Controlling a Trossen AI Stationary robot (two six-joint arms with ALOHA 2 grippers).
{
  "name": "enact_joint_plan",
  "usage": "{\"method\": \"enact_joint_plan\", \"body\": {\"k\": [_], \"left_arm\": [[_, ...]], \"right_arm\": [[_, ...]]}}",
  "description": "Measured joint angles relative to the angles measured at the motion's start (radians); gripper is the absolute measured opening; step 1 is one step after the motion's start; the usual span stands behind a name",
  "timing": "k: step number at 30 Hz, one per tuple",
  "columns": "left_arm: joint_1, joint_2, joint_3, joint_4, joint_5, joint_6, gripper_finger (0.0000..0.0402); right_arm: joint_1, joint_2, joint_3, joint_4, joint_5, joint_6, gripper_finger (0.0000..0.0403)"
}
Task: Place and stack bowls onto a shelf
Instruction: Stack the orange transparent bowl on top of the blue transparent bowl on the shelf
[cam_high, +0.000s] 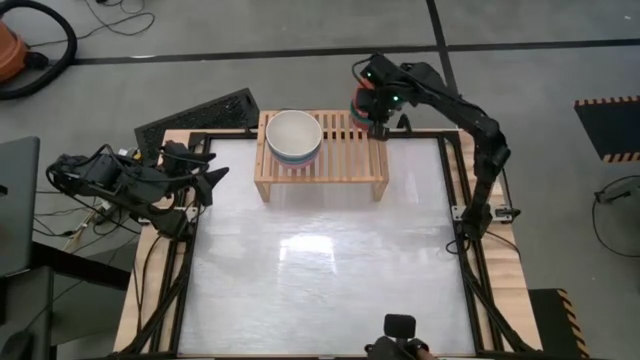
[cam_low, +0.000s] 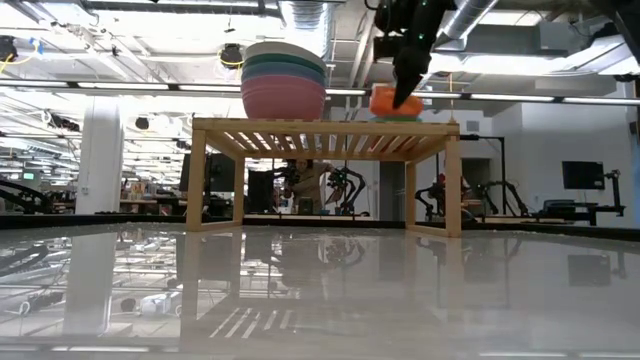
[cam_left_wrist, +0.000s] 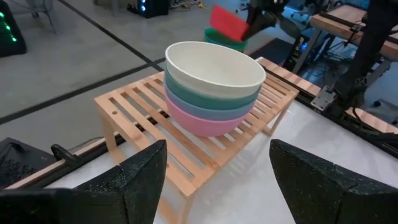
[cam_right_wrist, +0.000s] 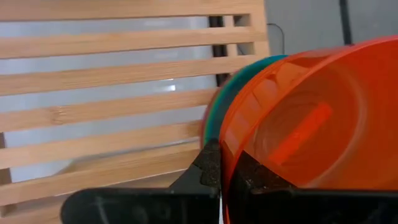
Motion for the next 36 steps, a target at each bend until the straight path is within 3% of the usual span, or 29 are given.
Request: {"method": "enact_joint_plan", "body": {"k": [14, 23, 36], "left_arm": [[0.000, 0.000, 0.000, 0.000, -0.018, 0.000, 0.0268], [0.000, 0.000, 0.000, -0.016, -0.018, 0.000, 0.0268], [0.000, 0.000, 0.000, -0.024, -0.017, 0.004, 0.0268]], "right_arm": [[-0.027, 0.011, 0.001, -0.017, 0.009, -0.034, 0.0023], [-0.025, 0.011, 0.001, 0.014, 0.023, -0.034, 0.0094], [-0.015, 0.010, 0.027, 0.037, 0.026, -0.014, 0.0103]]}}
